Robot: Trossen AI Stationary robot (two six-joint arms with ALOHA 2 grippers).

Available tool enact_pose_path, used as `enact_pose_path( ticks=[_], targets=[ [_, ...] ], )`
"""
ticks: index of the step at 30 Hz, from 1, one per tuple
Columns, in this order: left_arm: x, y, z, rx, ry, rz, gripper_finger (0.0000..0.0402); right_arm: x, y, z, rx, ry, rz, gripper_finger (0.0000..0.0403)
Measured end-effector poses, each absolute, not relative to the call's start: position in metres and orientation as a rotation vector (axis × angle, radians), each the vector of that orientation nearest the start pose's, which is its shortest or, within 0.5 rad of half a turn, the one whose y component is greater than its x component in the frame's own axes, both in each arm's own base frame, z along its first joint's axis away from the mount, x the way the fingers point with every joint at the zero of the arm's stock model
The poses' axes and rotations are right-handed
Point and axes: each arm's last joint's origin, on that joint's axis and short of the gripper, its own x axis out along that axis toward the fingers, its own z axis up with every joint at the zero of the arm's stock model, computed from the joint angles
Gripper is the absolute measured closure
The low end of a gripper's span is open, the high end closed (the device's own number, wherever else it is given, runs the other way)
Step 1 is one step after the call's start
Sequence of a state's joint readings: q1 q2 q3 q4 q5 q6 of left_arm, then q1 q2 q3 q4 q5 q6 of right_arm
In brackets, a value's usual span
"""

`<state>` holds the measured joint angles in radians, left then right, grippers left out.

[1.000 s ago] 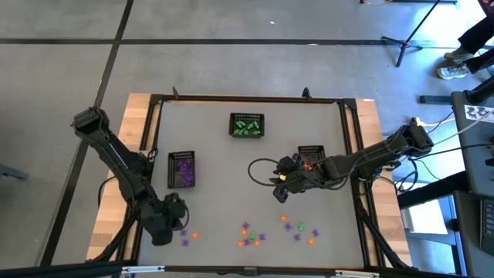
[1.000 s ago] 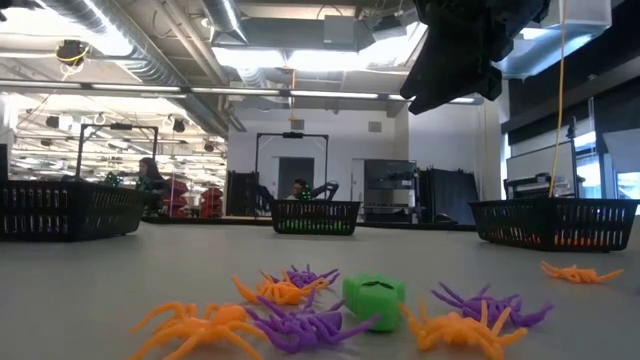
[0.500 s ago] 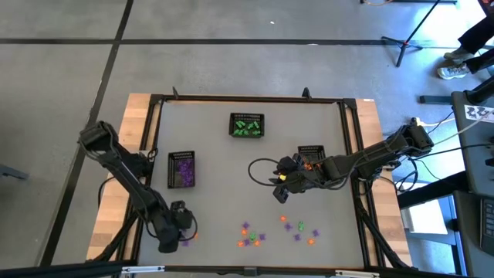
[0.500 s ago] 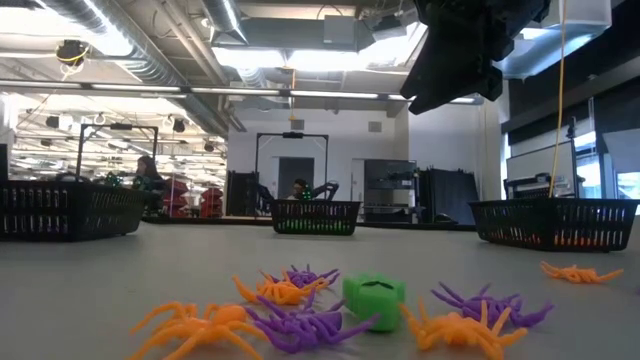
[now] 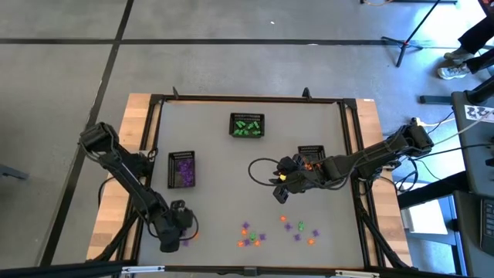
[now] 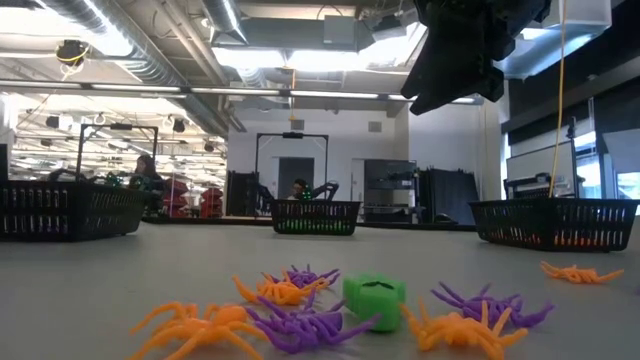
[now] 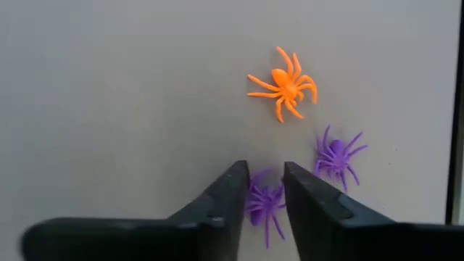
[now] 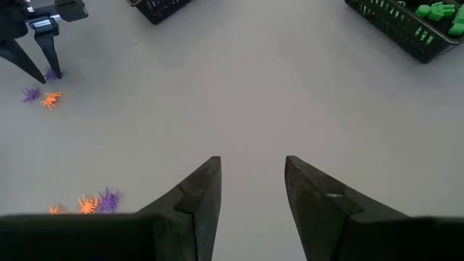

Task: Sort Halloween decoration
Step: Put the violet spider toy into the left bin

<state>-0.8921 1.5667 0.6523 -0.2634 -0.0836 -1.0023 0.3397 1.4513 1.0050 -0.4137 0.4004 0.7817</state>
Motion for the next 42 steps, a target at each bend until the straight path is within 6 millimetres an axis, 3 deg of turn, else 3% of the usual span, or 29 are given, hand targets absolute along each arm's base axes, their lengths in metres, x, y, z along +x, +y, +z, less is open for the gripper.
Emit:
enact_pose_path(
  ticks=[6, 12, 18, 25, 31, 37, 42],
  targets=[
    [0.16, -0.194, 0.12, -0.29, 1.271, -0.093, 0.0394, 0.284, 0.088, 0.242, 0.428, 0.723, -0.359, 0.0253],
    [0.161, -0.191, 0.127, -0.321, 1.254, -0.101, 0.0401, 0.284, 0.088, 0.242, 0.426, 0.725, -0.36, 0.0253],
    [0.162, -0.176, 0.146, -0.349, 1.22, -0.06, 0.0401, 0.284, 0.088, 0.242, 0.422, 0.726, -0.36, 0.0253],
    [0.156, -0.146, 0.19, -0.289, 1.155, 0.077, 0.0401, 0.283, 0.088, 0.242, 0.419, 0.724, -0.366, 0.0253],
    [0.14, -0.102, 0.232, -0.18, 1.086, 0.37, 0.0401, 0.283, 0.088, 0.242, 0.419, 0.722, -0.367, 0.0253],
    [0.129, -0.067, 0.236, -0.215, 1.061, 0.521, 0.0391, 0.284, 0.088, 0.242, 0.42, 0.721, -0.367, 0.0253],
    [0.126, -0.054, 0.235, -0.269, 1.086, 0.525, 0.0335, 0.284, 0.088, 0.242, 0.424, 0.725, -0.359, 0.0253]
  ],
)
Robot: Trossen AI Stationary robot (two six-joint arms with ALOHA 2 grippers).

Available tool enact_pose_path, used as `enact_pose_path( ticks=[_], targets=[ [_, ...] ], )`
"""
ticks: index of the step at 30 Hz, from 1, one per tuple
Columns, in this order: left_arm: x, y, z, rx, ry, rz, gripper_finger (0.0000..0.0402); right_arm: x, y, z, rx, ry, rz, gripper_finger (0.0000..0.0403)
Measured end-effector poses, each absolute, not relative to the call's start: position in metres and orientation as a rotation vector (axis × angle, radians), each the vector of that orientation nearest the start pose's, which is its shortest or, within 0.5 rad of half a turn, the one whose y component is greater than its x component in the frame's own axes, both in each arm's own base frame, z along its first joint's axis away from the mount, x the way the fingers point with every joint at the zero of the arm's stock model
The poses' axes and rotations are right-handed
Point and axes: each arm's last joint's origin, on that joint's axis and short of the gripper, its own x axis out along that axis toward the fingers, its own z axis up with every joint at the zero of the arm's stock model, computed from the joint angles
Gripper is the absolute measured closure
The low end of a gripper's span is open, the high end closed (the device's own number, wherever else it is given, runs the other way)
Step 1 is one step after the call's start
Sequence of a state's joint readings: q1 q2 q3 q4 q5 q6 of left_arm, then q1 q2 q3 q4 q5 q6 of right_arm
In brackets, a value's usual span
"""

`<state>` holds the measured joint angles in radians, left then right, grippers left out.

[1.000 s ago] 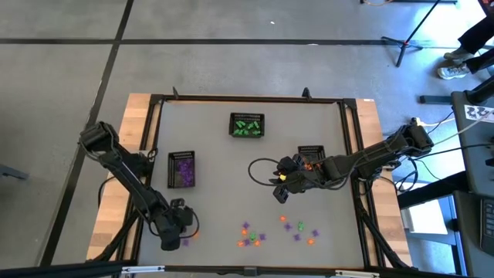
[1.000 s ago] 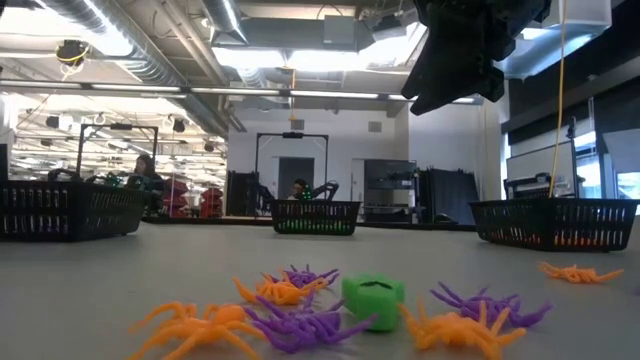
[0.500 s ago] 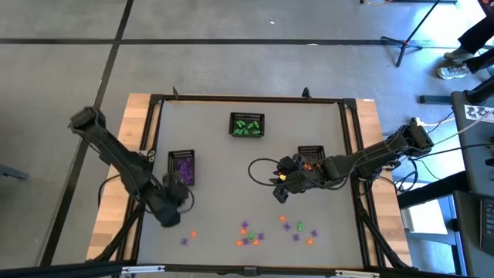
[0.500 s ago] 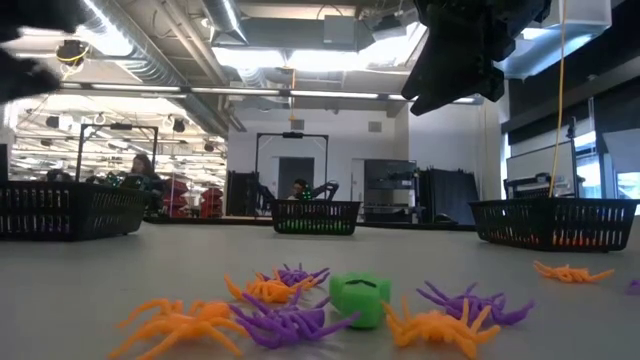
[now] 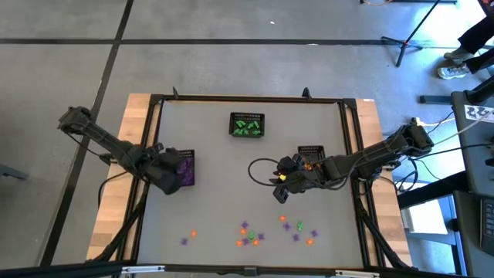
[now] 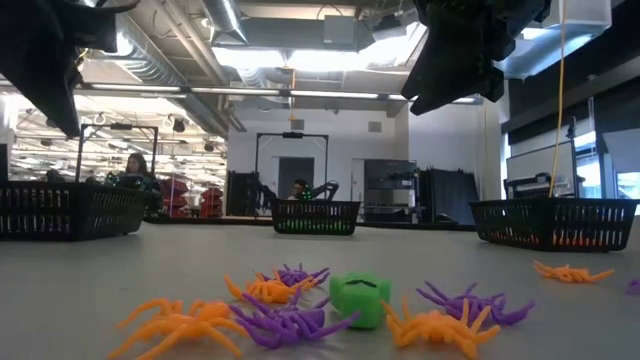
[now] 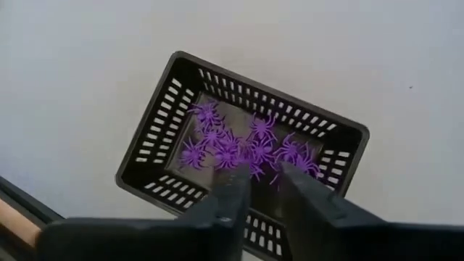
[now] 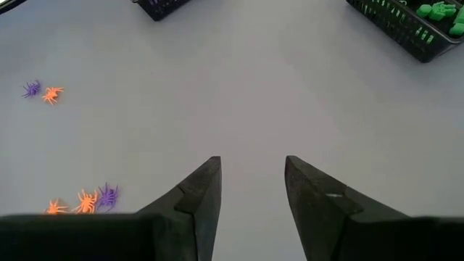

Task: Sort Halloween decoration
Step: Put the violet spider toy into the left bin, then put the orange spider toy into the left bin

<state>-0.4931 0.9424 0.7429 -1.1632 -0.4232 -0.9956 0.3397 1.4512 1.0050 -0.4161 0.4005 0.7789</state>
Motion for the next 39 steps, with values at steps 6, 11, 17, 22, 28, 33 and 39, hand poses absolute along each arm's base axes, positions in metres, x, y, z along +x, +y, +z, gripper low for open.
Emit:
enact_pose_path(
  ticks=[6, 11, 17, 22, 28, 33, 39],
  targets=[
    [0.13, -0.049, 0.246, -0.32, 1.039, 0.48, 0.0269, 0.284, 0.088, 0.243, 0.424, 0.709, -0.374, 0.0253],
    [0.159, -0.074, 0.265, -0.358, 0.842, 0.139, 0.0265, 0.284, 0.088, 0.243, 0.425, 0.709, -0.373, 0.0253],
    [0.189, -0.126, 0.252, -0.262, 0.861, -0.118, 0.028, 0.284, 0.088, 0.243, 0.425, 0.709, -0.374, 0.0253],
    [0.196, -0.169, 0.222, -0.208, 1.043, -0.246, 0.0284, 0.284, 0.088, 0.243, 0.444, 0.707, -0.382, 0.0253],
    [0.194, -0.203, 0.19, -0.186, 1.132, -0.283, 0.0284, 0.284, 0.088, 0.243, 0.446, 0.708, -0.384, 0.0253],
    [0.198, -0.214, 0.171, -0.204, 1.148, -0.237, 0.0284, 0.284, 0.088, 0.243, 0.446, 0.708, -0.384, 0.0253],
    [0.206, -0.211, 0.153, -0.227, 1.187, -0.129, 0.0284, 0.285, 0.088, 0.239, 0.44, 0.718, -0.388, 0.0253]
  ],
)
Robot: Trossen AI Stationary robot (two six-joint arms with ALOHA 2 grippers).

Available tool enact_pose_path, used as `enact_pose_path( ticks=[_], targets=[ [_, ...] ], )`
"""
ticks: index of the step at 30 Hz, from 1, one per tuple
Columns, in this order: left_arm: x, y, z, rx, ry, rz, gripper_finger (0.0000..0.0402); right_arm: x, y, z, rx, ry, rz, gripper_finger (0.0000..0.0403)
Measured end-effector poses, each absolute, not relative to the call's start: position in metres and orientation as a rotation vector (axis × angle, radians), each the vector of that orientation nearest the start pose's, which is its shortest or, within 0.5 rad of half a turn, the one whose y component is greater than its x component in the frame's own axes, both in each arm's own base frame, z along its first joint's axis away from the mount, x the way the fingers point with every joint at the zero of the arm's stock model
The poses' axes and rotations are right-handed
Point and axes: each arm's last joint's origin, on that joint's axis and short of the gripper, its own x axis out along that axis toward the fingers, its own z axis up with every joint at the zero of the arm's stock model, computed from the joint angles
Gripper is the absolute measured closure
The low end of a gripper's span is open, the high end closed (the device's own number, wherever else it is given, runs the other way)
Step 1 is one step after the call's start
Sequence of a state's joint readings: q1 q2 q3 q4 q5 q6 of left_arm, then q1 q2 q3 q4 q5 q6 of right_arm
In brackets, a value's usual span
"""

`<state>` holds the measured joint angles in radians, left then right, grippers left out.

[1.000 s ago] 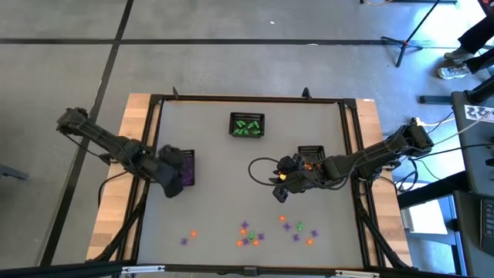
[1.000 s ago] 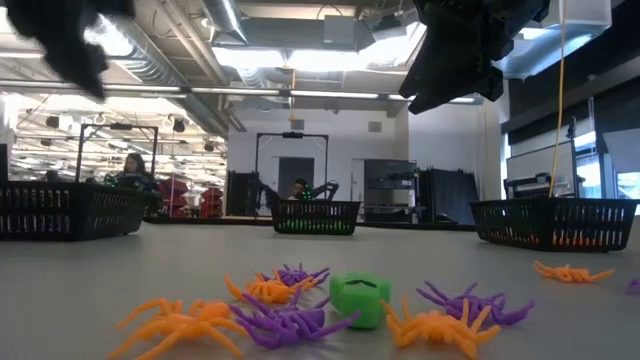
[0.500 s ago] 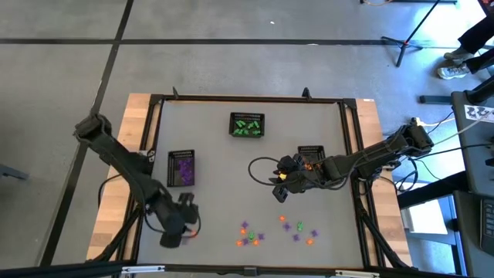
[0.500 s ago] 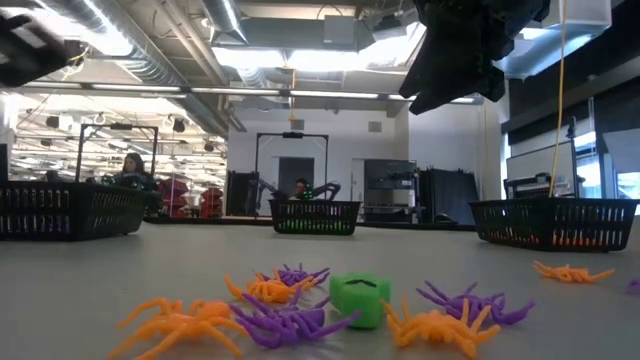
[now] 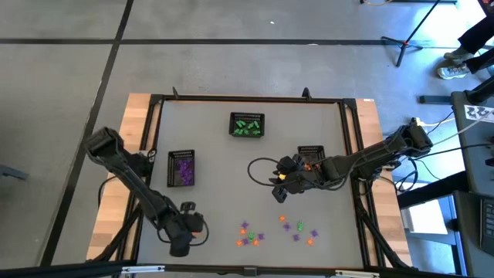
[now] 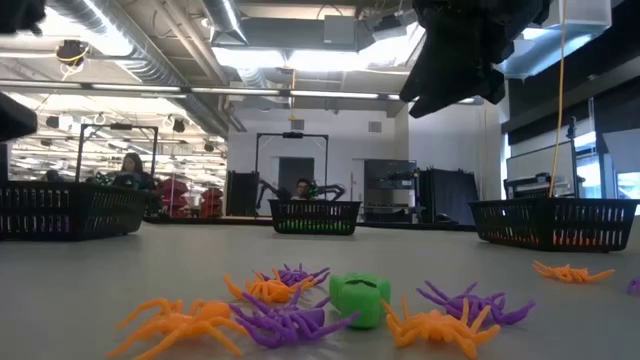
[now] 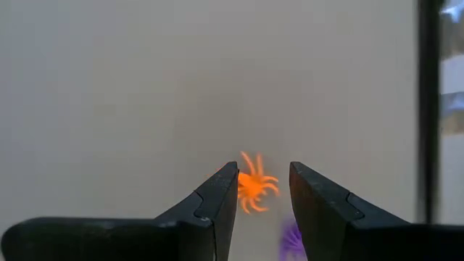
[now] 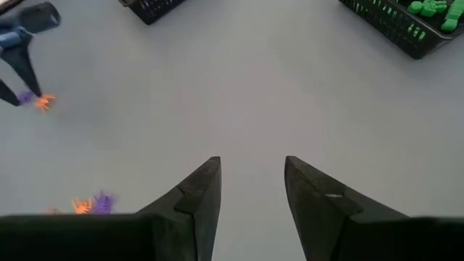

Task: Sort Halloween decoration
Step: Put the orange spider toy into the left bin

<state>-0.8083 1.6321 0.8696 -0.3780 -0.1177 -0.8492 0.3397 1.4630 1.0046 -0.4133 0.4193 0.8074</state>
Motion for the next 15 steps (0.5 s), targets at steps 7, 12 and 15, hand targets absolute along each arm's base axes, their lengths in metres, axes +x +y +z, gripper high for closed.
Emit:
enact_pose_path(
  ticks=[7, 12, 15],
  targets=[
    [0.21, -0.209, 0.14, -0.2, 1.248, -0.119, 0.0284, 0.292, 0.092, 0.227, 0.44, 0.756, -0.378, 0.0253],
    [0.209, -0.209, 0.136, -0.193, 1.287, -0.126, 0.0284, 0.298, 0.095, 0.215, 0.454, 0.808, -0.34, 0.0253],
    [0.209, -0.209, 0.136, -0.19, 1.294, -0.124, 0.0284, 0.301, 0.097, 0.215, 0.473, 0.802, -0.314, 0.0253]
  ],
)
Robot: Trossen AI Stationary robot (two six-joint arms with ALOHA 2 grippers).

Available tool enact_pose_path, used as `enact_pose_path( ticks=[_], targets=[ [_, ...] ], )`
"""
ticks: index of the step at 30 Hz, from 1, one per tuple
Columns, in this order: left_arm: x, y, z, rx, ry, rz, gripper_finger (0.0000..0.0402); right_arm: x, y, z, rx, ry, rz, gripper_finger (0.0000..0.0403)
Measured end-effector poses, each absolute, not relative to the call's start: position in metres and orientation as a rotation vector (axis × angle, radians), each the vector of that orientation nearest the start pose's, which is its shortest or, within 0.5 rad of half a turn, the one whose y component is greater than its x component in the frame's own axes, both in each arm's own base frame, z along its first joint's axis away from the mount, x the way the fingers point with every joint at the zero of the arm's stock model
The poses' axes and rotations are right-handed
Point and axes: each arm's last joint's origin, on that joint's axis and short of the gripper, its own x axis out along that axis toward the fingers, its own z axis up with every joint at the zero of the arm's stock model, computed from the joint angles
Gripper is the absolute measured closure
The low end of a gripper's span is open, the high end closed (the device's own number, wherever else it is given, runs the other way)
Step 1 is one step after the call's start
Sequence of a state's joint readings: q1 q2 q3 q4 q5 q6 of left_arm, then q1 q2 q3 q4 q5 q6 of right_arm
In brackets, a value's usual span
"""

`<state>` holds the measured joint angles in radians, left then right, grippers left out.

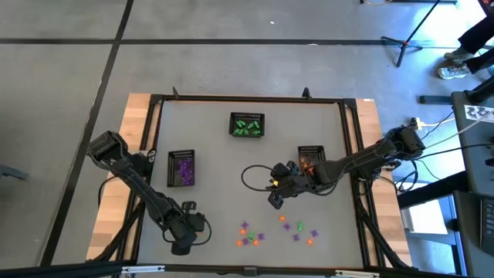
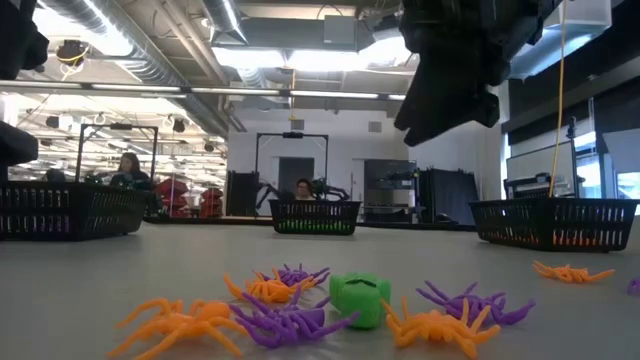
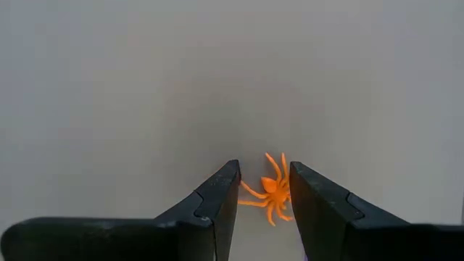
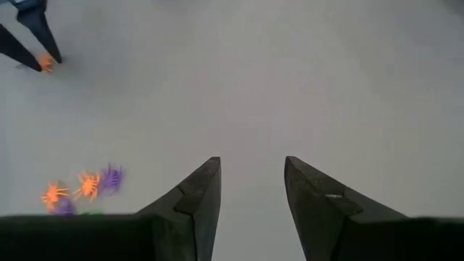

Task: Sort Halloween decoration
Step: Put the orange spider toy into the left bin

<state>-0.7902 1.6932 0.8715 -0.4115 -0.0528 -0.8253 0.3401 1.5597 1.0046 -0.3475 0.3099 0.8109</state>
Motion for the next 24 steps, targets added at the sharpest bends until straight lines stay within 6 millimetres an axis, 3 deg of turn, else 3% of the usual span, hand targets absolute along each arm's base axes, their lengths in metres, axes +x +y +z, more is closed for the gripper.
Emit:
enact_pose_path(
  ticks=[5, 12, 18, 24],
  targets=[
    [0.208, -0.208, 0.135, -0.146, 1.294, -0.138, 0.0304, 0.304, 0.098, 0.218, 0.491, 0.759, -0.294, 0.0253],
    [0.209, -0.205, 0.135, -0.139, 1.302, -0.131, 0.0393, 0.305, 0.098, 0.219, 0.492, 0.741, -0.296, 0.0253],
    [0.216, -0.193, 0.14, -0.144, 1.286, -0.113, 0.0401, 0.305, 0.098, 0.219, 0.491, 0.742, -0.297, 0.0253],
    [0.223, -0.174, 0.164, -0.167, 1.195, -0.063, 0.0401, 0.305, 0.098, 0.219, 0.491, 0.743, -0.297, 0.0253]
  ],
)
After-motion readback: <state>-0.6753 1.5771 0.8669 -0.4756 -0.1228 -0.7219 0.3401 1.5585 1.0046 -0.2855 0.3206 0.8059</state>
